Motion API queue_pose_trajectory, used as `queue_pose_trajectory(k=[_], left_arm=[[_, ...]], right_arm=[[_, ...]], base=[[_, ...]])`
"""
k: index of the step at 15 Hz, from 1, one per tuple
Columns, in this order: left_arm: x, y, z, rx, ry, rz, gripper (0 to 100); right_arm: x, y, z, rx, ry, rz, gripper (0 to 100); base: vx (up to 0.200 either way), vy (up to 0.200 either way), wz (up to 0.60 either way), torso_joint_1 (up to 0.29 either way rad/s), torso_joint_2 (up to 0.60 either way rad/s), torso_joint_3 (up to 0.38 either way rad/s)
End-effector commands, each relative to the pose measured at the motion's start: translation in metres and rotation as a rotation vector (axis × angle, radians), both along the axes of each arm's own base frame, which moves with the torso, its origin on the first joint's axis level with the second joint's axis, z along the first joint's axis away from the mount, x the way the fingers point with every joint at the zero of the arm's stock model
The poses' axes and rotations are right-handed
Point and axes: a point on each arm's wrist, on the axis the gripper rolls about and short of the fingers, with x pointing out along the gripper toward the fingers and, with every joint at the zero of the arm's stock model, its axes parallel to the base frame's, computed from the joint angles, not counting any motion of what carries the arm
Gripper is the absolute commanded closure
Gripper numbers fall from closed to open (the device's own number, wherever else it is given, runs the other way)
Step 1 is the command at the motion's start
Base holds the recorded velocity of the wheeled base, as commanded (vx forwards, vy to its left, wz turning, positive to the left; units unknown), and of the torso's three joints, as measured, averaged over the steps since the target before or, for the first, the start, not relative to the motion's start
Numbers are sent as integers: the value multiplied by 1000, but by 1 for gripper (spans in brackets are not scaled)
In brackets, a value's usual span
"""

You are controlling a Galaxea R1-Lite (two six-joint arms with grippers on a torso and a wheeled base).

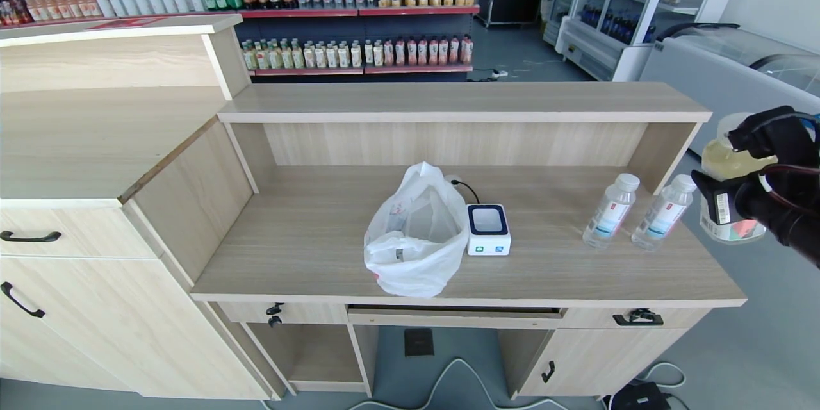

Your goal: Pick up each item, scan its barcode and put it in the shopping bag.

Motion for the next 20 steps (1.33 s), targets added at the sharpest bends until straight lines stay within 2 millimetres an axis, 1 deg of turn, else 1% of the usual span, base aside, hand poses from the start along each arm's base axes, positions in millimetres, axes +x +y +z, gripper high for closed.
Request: queue_pose_trajectory(k=[1, 3, 4, 6, 10, 13, 14, 16, 18, 19, 20], left_arm=[[0, 0, 0, 0, 0, 0, 0], [0, 0, 0, 0, 0, 0, 0], [0, 0, 0, 0, 0, 0, 0], [0, 0, 0, 0, 1, 0, 0], [0, 0, 0, 0, 0, 0, 0], [0, 0, 0, 0, 0, 0, 0], [0, 0, 0, 0, 0, 0, 0], [0, 0, 0, 0, 0, 0, 0], [0, 0, 0, 0, 0, 0, 0], [0, 0, 0, 0, 0, 0, 0], [0, 0, 0, 0, 0, 0, 0]], right_arm=[[4, 0, -6, -20, 16, 1, 100], [7, -1, -7, -49, 25, 0, 100], [10, -6, -11, -114, 54, -13, 100], [12, -7, -14, -164, 74, -13, 100], [24, -2, -16, -282, 20, 6, 100], [33, -1, -24, -347, 9, 71, 100], [41, -1, -34, -371, -3, 108, 100], [52, -3, -52, -434, -26, 104, 100], [61, -2, -68, -456, -43, 158, 100], [61, -2, -70, -456, -41, 162, 100], [66, -5, -81, -491, -43, 217, 100]], base=[[0, 0, 0, 0, 0, 0], [0, 0, 0, 0, 0, 0], [0, 0, 0, 0, 0, 0], [0, 0, 600, 5, 0, 5], [0, 0, 600, 2, 2, 2], [0, 0, 600, 6, 1, 1], [0, 0, 0, 0, 0, 0], [0, 0, 0, 0, 0, 0], [0, 0, 0, 0, 0, 0], [0, 0, 0, 0, 0, 0], [0, 0, 0, 0, 0, 0]])
